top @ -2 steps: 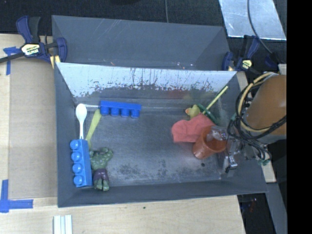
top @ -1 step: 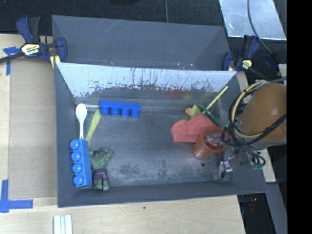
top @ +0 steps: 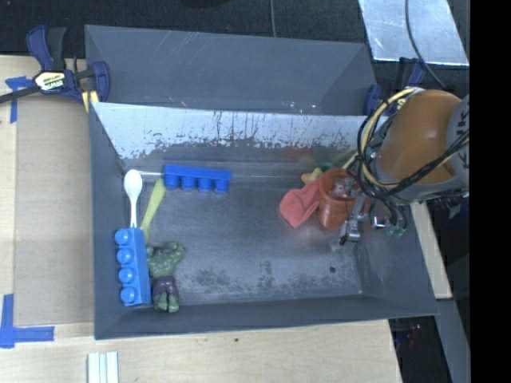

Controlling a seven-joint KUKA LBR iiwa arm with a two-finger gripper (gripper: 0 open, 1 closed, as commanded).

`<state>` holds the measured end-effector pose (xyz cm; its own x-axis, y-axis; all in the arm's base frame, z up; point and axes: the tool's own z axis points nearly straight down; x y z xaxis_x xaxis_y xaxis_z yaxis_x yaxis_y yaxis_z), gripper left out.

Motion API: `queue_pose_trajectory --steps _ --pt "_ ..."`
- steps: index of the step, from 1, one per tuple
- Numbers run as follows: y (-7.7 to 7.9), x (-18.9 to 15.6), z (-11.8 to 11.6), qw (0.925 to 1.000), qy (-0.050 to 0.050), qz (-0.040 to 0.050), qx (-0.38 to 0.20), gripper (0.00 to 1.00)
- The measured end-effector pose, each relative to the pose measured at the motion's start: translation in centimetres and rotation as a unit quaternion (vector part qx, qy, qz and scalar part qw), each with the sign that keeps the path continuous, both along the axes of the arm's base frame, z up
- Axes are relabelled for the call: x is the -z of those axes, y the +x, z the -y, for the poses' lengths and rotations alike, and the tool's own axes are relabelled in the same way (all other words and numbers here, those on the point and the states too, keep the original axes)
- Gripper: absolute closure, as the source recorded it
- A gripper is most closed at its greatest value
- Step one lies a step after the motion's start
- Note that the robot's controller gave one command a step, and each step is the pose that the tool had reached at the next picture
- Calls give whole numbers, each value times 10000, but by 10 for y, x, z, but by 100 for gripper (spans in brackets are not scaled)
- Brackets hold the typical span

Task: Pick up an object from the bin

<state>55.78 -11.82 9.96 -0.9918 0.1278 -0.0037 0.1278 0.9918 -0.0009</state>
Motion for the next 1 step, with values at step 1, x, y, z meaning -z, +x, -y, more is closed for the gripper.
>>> queue_pose_trajectory --steps 1 --pt "3 5 -13 9809 -67 66 -1944 0"
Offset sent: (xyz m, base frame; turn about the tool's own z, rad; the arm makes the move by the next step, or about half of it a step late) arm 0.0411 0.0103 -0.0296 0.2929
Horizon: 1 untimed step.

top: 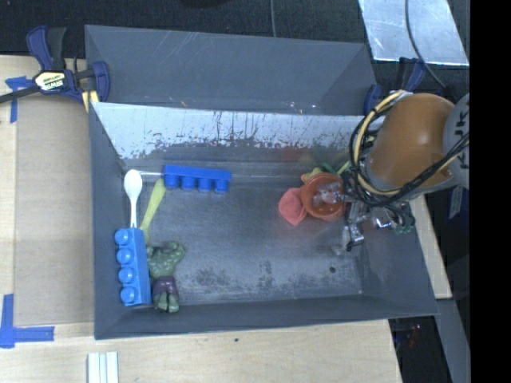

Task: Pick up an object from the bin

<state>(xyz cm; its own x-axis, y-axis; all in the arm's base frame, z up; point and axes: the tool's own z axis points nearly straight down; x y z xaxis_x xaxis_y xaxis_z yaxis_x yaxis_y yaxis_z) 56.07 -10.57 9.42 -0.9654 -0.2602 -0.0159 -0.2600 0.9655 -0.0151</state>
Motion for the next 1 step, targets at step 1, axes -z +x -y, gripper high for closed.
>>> queue_pose_trajectory --steps 1 --pt "35 2 -3 9635 132 -69 2672 100"
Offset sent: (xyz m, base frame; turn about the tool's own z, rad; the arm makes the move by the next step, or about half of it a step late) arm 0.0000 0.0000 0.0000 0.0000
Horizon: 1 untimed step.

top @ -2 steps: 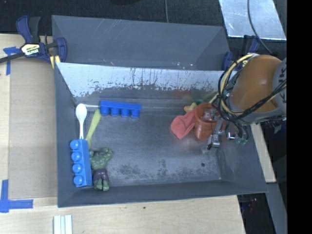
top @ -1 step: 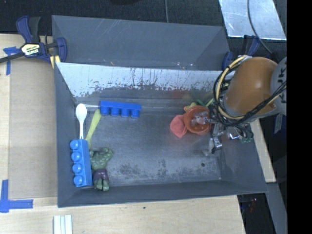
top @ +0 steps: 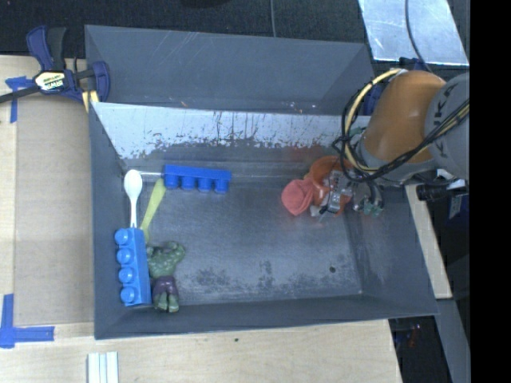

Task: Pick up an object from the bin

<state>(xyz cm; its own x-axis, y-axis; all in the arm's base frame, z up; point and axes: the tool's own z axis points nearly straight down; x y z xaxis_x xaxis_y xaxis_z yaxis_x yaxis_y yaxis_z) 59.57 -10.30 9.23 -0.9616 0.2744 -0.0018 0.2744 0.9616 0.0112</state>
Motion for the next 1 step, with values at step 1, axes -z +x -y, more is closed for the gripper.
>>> queue_pose_trajectory --steps 1 --pt "8 0 -2 9978 25 -32 662 100"
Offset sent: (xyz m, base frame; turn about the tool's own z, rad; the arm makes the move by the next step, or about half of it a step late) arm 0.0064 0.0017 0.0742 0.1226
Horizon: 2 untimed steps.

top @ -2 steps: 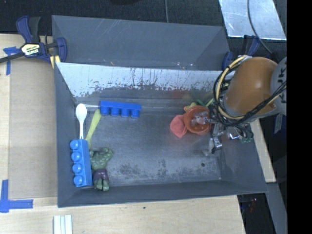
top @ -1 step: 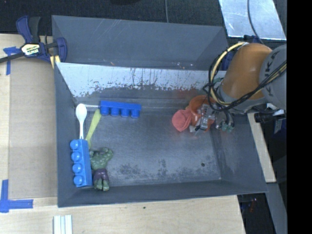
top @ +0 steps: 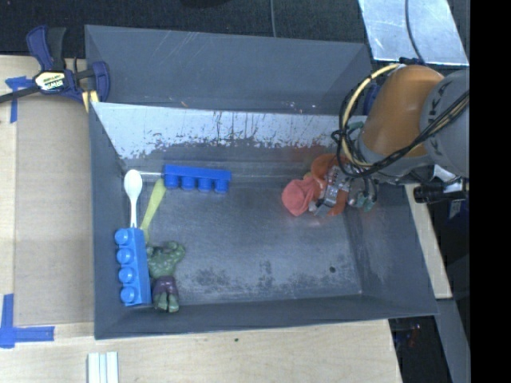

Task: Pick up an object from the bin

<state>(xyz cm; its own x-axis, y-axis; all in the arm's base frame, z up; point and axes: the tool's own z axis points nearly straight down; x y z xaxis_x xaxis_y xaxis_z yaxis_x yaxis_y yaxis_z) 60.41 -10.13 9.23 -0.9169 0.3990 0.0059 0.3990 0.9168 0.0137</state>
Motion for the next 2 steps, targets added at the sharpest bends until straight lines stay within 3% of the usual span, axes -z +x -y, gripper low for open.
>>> queue_pose_trajectory --steps 1,2 --pt "-12 0 3 9999 -44 108 -3 100" --pt "-23 -24 6 10000 -63 34 12 100"
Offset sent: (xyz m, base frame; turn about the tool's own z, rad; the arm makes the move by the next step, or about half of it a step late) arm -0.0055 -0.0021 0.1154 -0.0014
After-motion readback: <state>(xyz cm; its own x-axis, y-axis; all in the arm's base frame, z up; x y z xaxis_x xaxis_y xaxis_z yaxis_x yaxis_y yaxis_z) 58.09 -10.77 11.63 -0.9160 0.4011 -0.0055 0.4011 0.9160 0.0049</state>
